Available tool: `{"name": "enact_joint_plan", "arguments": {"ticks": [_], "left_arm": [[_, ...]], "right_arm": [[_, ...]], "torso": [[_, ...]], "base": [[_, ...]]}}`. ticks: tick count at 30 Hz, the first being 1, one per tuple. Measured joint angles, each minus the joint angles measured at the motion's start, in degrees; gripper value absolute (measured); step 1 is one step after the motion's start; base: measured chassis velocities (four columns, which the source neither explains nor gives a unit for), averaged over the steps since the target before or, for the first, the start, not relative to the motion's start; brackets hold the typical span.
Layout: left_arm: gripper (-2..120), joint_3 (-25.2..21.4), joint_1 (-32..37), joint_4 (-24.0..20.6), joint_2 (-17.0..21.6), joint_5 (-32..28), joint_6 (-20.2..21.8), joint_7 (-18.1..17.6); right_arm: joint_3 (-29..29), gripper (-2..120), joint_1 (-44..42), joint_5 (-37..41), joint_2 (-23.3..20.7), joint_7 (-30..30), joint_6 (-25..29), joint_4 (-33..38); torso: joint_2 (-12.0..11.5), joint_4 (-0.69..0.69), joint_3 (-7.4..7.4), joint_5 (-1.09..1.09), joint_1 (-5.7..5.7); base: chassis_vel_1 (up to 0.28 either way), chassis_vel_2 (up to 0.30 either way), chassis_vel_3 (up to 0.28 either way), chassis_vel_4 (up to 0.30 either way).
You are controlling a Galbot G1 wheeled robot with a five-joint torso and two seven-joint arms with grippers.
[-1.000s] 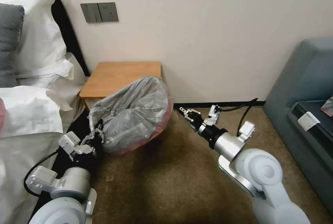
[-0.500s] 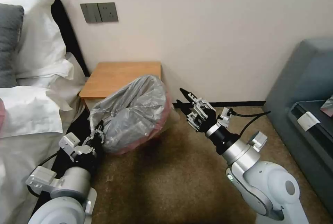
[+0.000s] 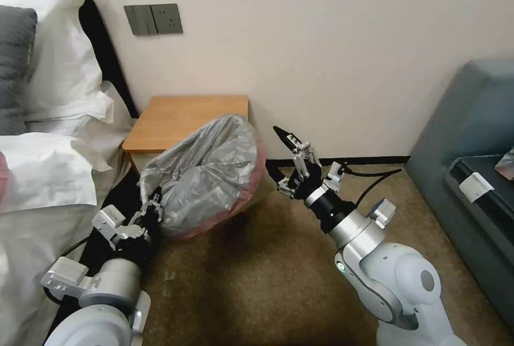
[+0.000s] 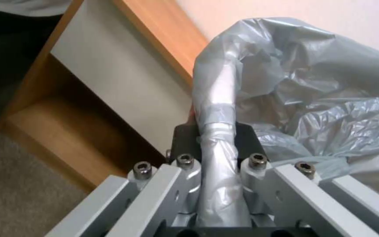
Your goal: Pick up the garbage bag from the table and place it over the trash can.
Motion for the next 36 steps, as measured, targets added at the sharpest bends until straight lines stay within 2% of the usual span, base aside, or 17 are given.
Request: {"name": "enact_joint_plan", "arguments": {"ticks": [1,2,6,7,10,11,14,15,17,19,21,23,36], "left_arm": [[7,0.04,0.0,0.01,0.01,0.06,0.05,0.0],[7,0.04,0.0,0.01,0.01,0.06,0.05,0.0],[7,0.41,-0.07,0.31,-0.02,0.64,0.23,0.01],[7,0.41,-0.07,0.31,-0.02,0.64,0.23,0.01],[7,0.7,-0.13,0.44,-0.05,1.5,0.25,0.07],[7,0.7,-0.13,0.44,-0.05,1.5,0.25,0.07],[7,0.97,-0.32,0.45,-0.02,2.15,0.26,0.19],[7,0.97,-0.32,0.45,-0.02,2.15,0.26,0.19],[7,1.03,-0.36,0.54,-0.03,2.36,0.27,0.27],[7,1.04,-0.36,0.57,-0.03,2.4,0.27,0.31],[7,0.99,-0.36,0.6,-0.02,2.47,0.27,0.36],[7,0.93,-0.38,0.61,0.01,2.49,0.27,0.36],[7,0.83,-0.67,0.58,-0.28,0.37,-0.03,0.37]], "right_arm": [[-0.11,75,0.16,-0.07,0.07,-0.12,0.01,-0.1],[-0.11,75,0.16,-0.07,0.07,-0.12,0.01,-0.1],[-0.58,57,0.5,-0.55,0.21,-0.38,-0.3,-0.15],[-0.58,57,0.5,-0.55,0.21,-0.38,-0.3,-0.15],[-0.88,41,0.4,-2.99,-0.24,-1.7,-1.35,-0.12],[-0.88,41,0.4,-2.99,-0.24,-1.7,-1.35,-0.12],[-1.02,27,0.46,-3.89,-0.66,-2.11,-1.66,-0.13],[-1.02,27,0.46,-3.89,-0.66,-2.11,-1.66,-0.13],[-1.09,17,0.57,-3.96,-0.56,-2.12,-1.67,-0.33],[-1.13,14,0.58,-4.03,-0.52,-2.12,-1.67,-0.39],[-1.3,4,0.58,-4.5,-0.44,-2.12,-1.63,-0.58],[-1.32,0,0.6,-4.68,-0.39,-2.09,-1.47,-0.7],[-0.54,0,-0.07,-4.82,-0.09,-1.81,-0.2,-1.46]], "torso": [[0.0,0.0,0.0,0.0,0.0],[0.0,0.0,0.0,0.0,0.0],[0.0,0.0,0.0,0.0,0.0],[0.0,0.0,0.0,0.0,0.0],[0.0,0.0,0.0,0.0,0.0],[0.0,0.0,0.0,0.0,0.0],[0.0,0.0,0.0,0.0,0.0],[0.0,0.0,0.0,0.0,0.0],[0.0,0.0,0.0,0.0,0.0],[0.0,0.0,0.0,0.0,0.0],[0.0,0.0,0.0,0.0,0.0],[0.0,0.0,0.0,0.0,0.0],[0.0,0.0,0.0,0.0,0.0]], "base": [[0.0,0.0,0.0,0.0],[0.0,0.0,0.0,0.0],[0.0,0.0,0.0,0.0],[0.0,0.0,0.0,0.0],[0.0,0.0,0.0,0.0],[0.0,0.0,0.0,0.0],[0.0,0.0,0.0,0.0],[0.0,0.0,0.0,0.0],[0.0,0.0,0.0,0.0],[0.0,0.0,0.0,0.0],[0.0,0.0,0.0,0.0],[0.0,0.0,0.0,0.0],[0.0,0.0,0.0,0.0]]}}
